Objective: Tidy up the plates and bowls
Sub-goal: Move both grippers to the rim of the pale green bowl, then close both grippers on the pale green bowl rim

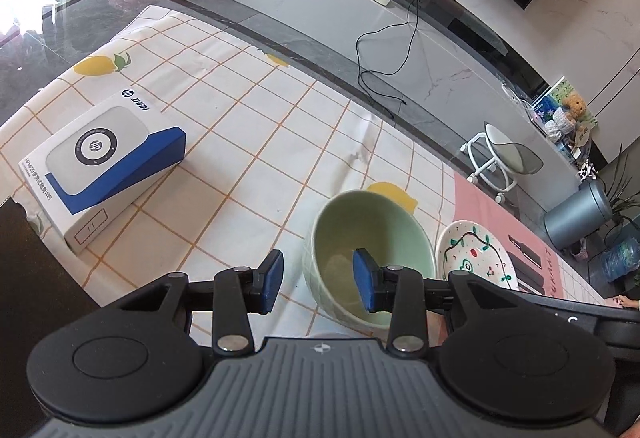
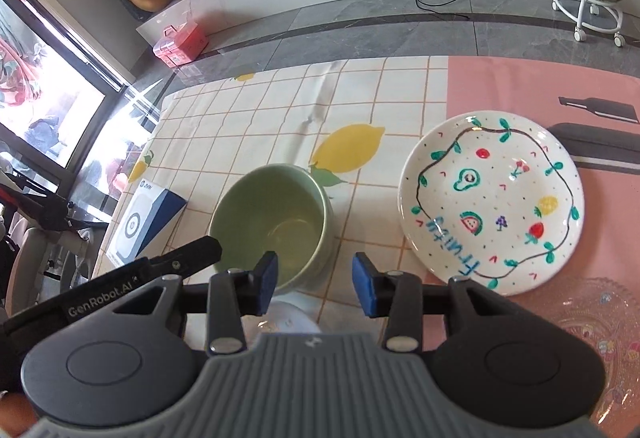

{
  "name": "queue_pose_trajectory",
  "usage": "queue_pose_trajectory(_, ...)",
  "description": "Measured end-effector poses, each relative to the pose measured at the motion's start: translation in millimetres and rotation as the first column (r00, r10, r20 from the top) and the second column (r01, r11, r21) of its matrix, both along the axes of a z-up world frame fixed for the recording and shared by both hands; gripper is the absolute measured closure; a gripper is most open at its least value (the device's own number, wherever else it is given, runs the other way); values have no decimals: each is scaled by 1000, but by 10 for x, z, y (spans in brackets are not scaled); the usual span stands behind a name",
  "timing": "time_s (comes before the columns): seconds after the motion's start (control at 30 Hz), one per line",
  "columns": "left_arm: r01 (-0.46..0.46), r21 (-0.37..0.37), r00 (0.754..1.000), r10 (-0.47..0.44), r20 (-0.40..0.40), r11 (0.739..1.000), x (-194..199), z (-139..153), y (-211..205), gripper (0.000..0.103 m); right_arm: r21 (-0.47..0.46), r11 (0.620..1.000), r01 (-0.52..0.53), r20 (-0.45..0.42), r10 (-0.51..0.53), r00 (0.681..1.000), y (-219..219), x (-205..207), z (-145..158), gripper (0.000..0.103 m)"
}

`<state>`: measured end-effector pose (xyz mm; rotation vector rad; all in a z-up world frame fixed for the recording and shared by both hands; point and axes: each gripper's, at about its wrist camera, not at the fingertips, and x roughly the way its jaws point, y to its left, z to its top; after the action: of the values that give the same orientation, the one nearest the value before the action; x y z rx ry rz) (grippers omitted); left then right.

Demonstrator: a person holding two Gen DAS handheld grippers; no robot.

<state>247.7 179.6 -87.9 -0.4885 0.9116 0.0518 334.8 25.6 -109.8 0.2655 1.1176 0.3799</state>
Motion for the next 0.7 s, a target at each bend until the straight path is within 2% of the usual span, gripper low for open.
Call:
queue_pose_trajectory(0.1, 1, 22, 1000, 0, -25, 1000, 79, -62, -14, 62, -38, 999, 1, -7, -1, 1000, 81, 83, -77, 68)
queue_pose_trajectory(0.37, 18, 32, 998, -16, -52, 999, 176, -164, -54, 89, -50, 999, 9, -57, -11, 998, 162, 194, -272, 81)
queue_pose_trajectory(0.47, 23, 52, 998, -20, -60, 998, 197, -145, -87, 91, -34, 999, 12, -62, -14, 998, 162, 201, -291, 87)
queue_pose_trajectory(0.7, 19, 75, 998, -15, -55, 997, 73, 20, -131, 92, -51, 999, 13, -71, -16, 997, 191, 113, -219, 89)
